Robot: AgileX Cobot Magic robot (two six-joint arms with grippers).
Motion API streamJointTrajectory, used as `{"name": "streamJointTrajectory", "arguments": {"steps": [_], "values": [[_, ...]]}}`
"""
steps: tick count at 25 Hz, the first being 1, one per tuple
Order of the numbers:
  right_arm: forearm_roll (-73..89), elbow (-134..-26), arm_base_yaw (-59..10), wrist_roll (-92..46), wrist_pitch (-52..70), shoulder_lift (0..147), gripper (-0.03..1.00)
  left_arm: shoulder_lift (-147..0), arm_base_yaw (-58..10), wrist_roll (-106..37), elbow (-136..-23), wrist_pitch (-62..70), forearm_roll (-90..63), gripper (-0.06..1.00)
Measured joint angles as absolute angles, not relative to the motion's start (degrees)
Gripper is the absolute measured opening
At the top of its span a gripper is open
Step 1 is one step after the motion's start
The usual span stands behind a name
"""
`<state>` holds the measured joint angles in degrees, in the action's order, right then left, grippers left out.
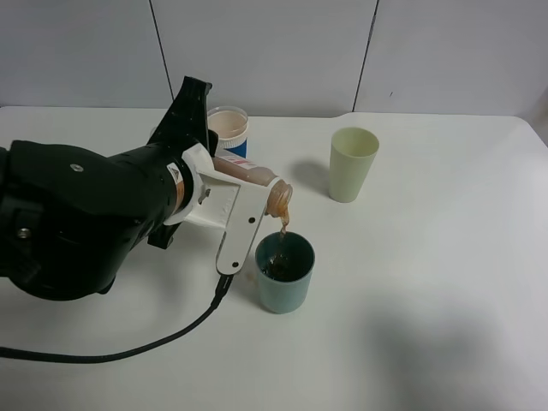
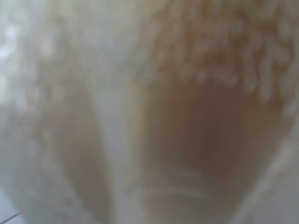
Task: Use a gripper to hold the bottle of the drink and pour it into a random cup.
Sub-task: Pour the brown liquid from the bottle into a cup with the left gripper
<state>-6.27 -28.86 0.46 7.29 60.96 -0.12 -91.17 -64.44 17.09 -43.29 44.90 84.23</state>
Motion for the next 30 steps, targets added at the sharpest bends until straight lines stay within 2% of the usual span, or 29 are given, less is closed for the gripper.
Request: {"name": "streamJointTrajectory", "arguments": {"steps": [30], "values": [[-7.2, -28.9, 0.5, 8.4, 61.0, -0.1, 1.00, -91.4, -65.3, 11.2, -43.3, 45.4, 84.5, 0.34]]}}
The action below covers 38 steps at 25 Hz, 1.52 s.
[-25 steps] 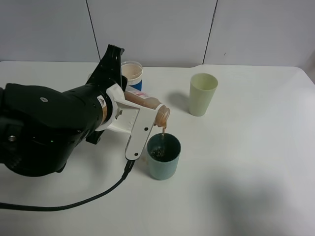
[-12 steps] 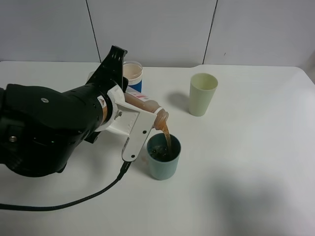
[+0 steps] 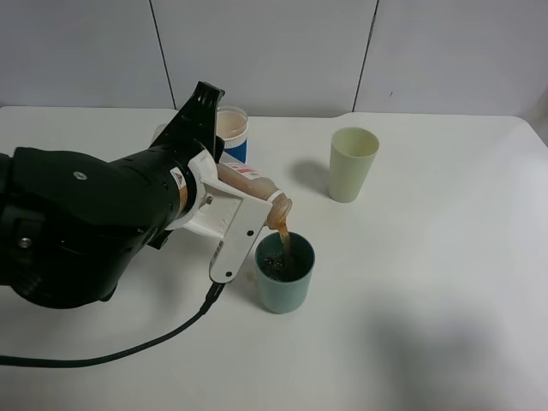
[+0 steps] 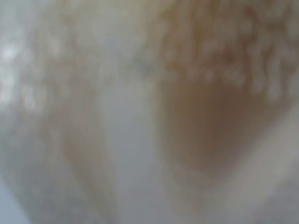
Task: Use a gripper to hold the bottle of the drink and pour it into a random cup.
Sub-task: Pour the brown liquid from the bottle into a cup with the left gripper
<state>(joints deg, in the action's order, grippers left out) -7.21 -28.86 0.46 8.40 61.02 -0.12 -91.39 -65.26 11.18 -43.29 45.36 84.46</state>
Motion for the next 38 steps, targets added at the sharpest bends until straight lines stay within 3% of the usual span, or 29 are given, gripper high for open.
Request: {"name": "streamJointTrajectory", "arguments": {"steps": [38], "values": [[-7.4, -28.9, 0.5, 8.4, 61.0, -0.1, 1.00, -91.4, -65.3, 9.4, -43.3, 47.3, 89.7, 0.34]]}}
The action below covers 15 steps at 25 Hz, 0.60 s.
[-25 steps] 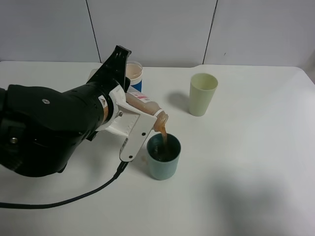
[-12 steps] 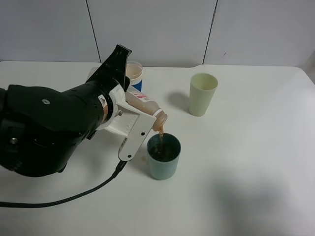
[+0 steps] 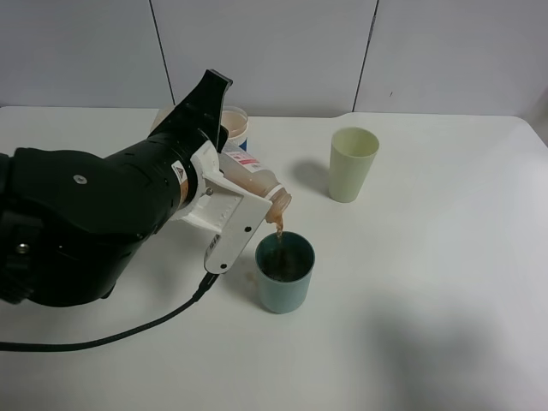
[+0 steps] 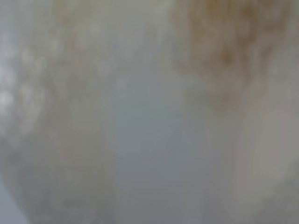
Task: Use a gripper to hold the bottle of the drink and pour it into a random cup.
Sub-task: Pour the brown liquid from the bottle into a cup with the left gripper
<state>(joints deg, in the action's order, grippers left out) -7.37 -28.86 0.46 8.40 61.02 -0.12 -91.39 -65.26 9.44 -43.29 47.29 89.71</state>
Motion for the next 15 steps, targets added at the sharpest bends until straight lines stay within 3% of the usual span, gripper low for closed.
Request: {"name": "streamJointTrajectory", "arguments": {"steps": [15], "values": [[-7.4, -28.9, 0.5, 8.4, 61.0, -0.1, 1.00, -91.4, -68.1, 9.5, -43.3, 50.5, 91.1, 0.34]]}}
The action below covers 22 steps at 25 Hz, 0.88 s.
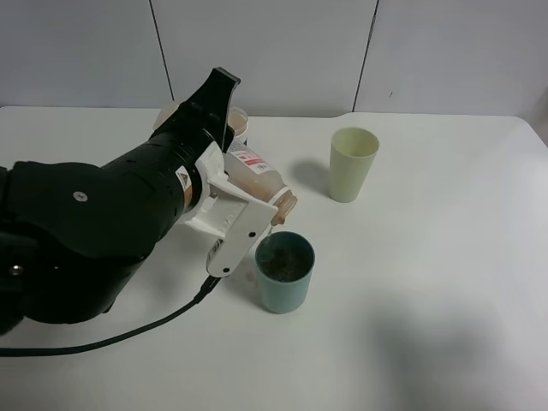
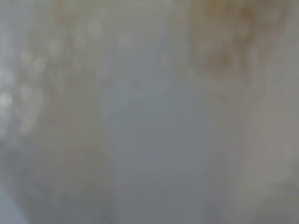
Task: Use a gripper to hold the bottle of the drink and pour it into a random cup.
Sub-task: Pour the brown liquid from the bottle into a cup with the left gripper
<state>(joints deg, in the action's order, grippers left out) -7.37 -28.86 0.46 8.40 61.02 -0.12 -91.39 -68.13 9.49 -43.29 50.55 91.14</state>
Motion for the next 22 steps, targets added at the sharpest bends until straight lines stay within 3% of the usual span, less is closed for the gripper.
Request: {"name": "streamJointTrajectory", "arguments": {"steps": [22], "values": [[-7.4, -28.9, 0.5, 8.4, 61.0, -0.1, 1.00, -91.4, -68.6, 7.0, -43.3, 53.0, 93.5, 0.34]]}}
